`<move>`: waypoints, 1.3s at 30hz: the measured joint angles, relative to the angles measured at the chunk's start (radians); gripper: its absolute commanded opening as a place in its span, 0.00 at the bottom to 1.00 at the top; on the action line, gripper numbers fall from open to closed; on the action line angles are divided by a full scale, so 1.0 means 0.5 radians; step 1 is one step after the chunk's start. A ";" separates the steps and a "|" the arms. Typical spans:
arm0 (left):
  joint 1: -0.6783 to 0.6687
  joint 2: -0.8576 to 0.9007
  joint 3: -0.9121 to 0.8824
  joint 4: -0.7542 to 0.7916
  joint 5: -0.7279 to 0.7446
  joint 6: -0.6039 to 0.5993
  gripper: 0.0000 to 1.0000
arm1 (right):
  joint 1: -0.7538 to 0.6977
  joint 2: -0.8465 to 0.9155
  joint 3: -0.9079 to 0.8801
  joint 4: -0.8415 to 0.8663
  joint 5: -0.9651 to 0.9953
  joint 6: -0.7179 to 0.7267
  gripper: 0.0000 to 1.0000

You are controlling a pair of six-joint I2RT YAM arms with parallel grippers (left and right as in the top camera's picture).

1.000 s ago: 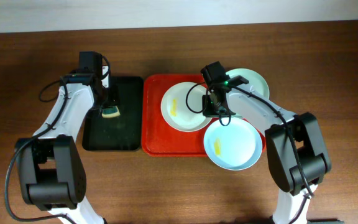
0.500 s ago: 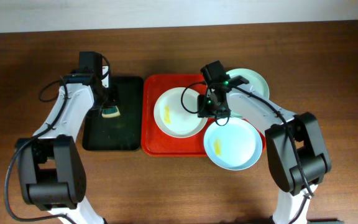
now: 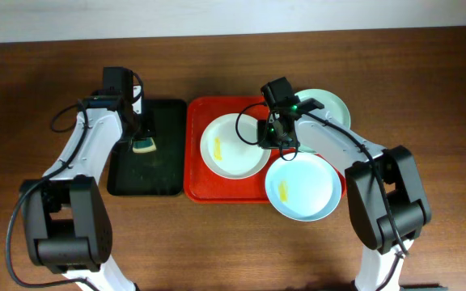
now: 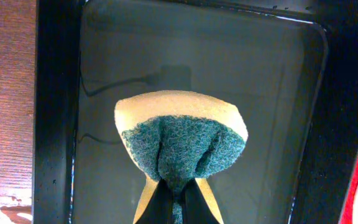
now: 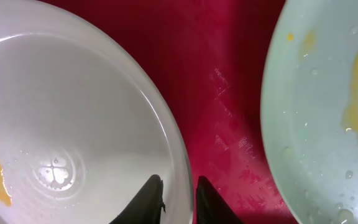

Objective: Clean dirty plates on tray and stack at the side
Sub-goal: 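Grasp the white plate rim with the right gripper and hold it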

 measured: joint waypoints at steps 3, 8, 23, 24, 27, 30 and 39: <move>0.000 0.000 0.000 0.000 0.000 0.000 0.00 | 0.000 0.001 0.000 -0.002 0.000 0.001 0.20; 0.000 0.000 0.000 0.000 0.000 0.000 0.00 | 0.000 0.001 0.000 -0.002 0.000 -0.002 0.20; 0.000 0.000 0.000 0.000 0.000 0.000 0.00 | 0.000 0.000 0.000 -0.011 0.082 0.000 0.17; 0.000 0.000 0.000 0.000 0.000 0.000 0.00 | 0.000 0.001 0.000 -0.013 0.082 -0.001 0.17; 0.000 0.000 0.000 0.000 0.000 0.000 0.00 | 0.000 0.001 0.000 -0.027 0.082 -0.001 0.17; 0.000 0.000 0.000 0.000 0.000 0.000 0.00 | 0.001 0.001 0.000 -0.027 0.082 -0.001 0.17; 0.000 0.000 0.000 0.000 0.000 0.000 0.00 | 0.000 0.001 0.000 -0.028 0.082 -0.002 0.17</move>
